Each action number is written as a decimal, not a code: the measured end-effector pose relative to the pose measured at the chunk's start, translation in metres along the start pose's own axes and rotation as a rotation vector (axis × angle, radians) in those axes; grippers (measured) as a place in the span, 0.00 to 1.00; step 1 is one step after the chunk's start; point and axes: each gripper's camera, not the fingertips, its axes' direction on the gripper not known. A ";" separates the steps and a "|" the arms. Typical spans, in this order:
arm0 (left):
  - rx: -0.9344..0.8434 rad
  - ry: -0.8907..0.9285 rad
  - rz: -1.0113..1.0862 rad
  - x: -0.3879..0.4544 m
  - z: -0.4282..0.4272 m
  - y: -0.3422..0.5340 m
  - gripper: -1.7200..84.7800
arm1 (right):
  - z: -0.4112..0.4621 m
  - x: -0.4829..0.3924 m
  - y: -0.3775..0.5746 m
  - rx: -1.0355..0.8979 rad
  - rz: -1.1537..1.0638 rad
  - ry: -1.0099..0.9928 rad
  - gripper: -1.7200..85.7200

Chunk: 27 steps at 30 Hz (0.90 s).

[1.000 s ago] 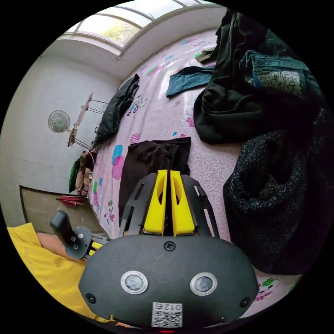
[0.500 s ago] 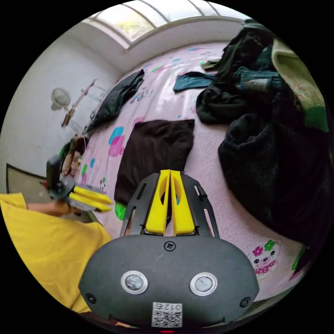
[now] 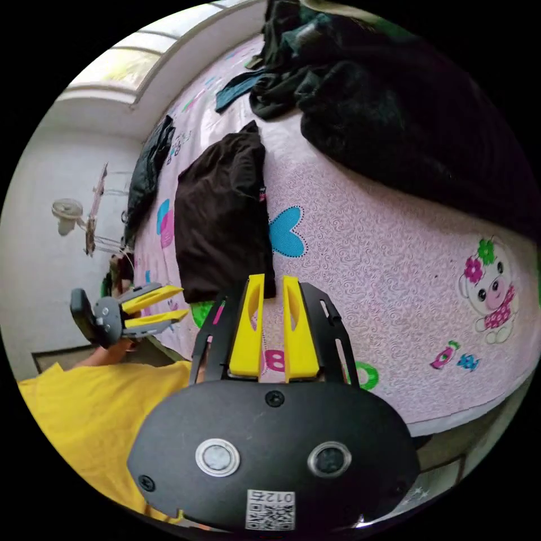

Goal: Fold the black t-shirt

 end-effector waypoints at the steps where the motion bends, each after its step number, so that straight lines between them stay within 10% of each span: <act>1: 0.006 0.002 -0.008 0.002 0.000 0.000 0.13 | -0.001 0.002 0.000 0.003 0.016 -0.014 0.06; 27: 0.044 -0.052 -0.091 -0.007 -0.032 0.016 0.02 | -0.032 0.018 0.009 -0.062 0.072 -0.124 0.02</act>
